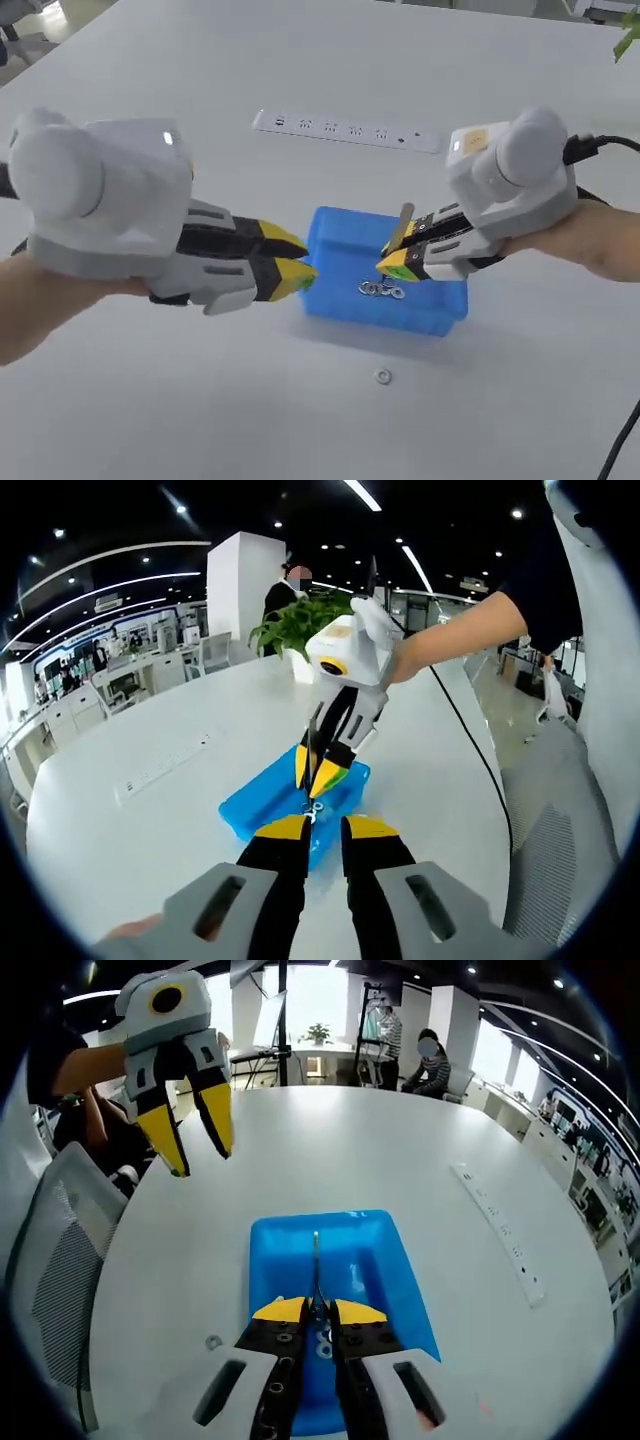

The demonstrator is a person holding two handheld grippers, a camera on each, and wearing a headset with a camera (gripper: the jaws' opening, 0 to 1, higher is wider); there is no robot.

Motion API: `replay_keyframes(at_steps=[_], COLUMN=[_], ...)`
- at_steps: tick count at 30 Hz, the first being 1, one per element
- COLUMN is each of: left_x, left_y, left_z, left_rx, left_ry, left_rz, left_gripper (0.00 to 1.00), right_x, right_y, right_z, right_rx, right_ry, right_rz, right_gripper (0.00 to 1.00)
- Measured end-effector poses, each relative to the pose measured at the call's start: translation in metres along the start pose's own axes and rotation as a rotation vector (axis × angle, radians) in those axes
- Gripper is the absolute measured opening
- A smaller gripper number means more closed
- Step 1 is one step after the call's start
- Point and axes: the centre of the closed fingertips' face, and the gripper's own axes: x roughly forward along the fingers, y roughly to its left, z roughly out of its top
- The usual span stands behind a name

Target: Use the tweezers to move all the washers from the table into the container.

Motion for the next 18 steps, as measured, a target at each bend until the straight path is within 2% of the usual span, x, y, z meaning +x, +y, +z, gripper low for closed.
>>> replay_keyframes(at_steps=[3,8,13,18], left_x=[0.014,0.032,0.052,0.065], left_y=[0.007,0.012,0.011,0.007], left_z=[0.016,0.025,0.033,0.035], left_rx=[0.008,0.038,0.059,0.096], left_ry=[-0.017,-0.018,-0.037,-0.021], left_rz=[-0.025,-0.04,-0.062,-0.1], left_gripper=[0.27,0.37,0.34,0.27], right_x=[0.0,-0.001,-0.002,-0.002], right_y=[0.002,0.004,0.007,0.008], right_z=[0.001,0.005,0.01,0.011], right_rx=[-0.003,-0.01,-0.022,-0.035], right_ry=[-0.004,-0.012,-0.019,-0.014], right_rz=[0.005,0.009,0.015,0.019], right_gripper=[0.1,0.1,0.1,0.1])
